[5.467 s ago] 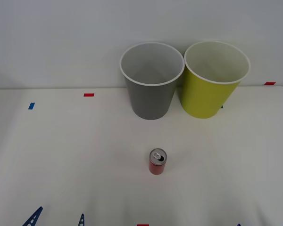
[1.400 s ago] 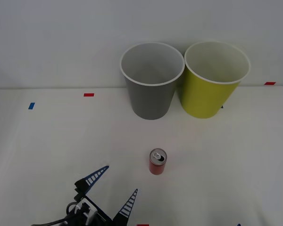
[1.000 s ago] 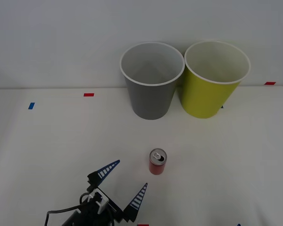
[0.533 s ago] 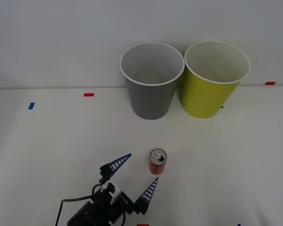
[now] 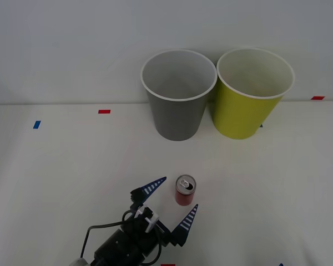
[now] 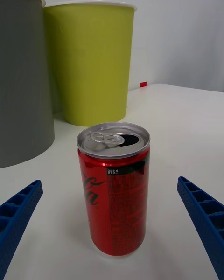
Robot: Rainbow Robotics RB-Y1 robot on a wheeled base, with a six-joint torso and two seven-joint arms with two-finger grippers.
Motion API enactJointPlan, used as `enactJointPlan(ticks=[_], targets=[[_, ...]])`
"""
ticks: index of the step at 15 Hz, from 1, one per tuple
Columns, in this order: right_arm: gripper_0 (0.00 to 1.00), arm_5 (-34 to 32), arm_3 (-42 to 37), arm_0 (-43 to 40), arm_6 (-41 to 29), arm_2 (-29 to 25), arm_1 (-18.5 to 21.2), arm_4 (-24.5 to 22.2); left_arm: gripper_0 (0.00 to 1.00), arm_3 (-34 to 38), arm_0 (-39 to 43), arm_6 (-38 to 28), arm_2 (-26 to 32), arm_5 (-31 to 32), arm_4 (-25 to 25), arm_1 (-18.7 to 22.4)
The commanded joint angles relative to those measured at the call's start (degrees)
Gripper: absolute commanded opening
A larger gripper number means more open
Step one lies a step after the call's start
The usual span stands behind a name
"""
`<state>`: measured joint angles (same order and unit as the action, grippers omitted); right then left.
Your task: Put cans in the gray bin and PET bottles in the light green bin.
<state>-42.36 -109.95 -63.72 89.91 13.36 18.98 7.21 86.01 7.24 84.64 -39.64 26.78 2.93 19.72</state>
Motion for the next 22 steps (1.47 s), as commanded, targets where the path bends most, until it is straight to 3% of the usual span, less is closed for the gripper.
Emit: enactJointPlan(ticks=[1, 10, 11, 12, 13, 14, 20, 22], targets=[[1.00, 0.00, 0.00, 0.00, 0.00, 0.00, 0.00, 0.00, 1.00, -2.77, -2.50, -0.62, 0.00, -0.06, 1.03, -2.32], [1.00, 0.00, 0.00, 0.00, 0.00, 0.00, 0.00, 0.00, 1.00, -6.99, -6.01, -1.67, 0.18, -0.50, 2.96, -6.63], [1.00, 0.00, 0.00, 0.00, 0.00, 0.00, 0.00, 0.00, 0.87, -7.08, -6.01, -1.67, 0.27, -0.50, 3.49, -6.63], [1.00, 0.00, 0.00, 0.00, 0.00, 0.00, 0.00, 0.00, 0.55, -7.08, -5.92, -1.58, 0.35, -0.50, 3.93, -6.63], [1.00, 0.00, 0.00, 0.00, 0.00, 0.00, 0.00, 0.00, 0.36, -7.08, -5.92, -1.49, 0.44, -0.50, 4.28, -6.63], [1.00, 0.00, 0.00, 0.00, 0.00, 0.00, 0.00, 0.00, 0.28, -6.99, -5.92, -1.49, 0.44, -0.50, 4.54, -6.63], [1.00, 0.00, 0.00, 0.00, 0.00, 0.00, 0.00, 0.00, 0.20, -7.08, -5.92, -1.67, 0.79, -0.76, 5.68, -6.63], [1.00, 0.00, 0.00, 0.00, 0.00, 0.00, 0.00, 0.00, 0.19, -5.50, -5.84, -1.67, 0.97, -3.66, 5.60, -6.63]])
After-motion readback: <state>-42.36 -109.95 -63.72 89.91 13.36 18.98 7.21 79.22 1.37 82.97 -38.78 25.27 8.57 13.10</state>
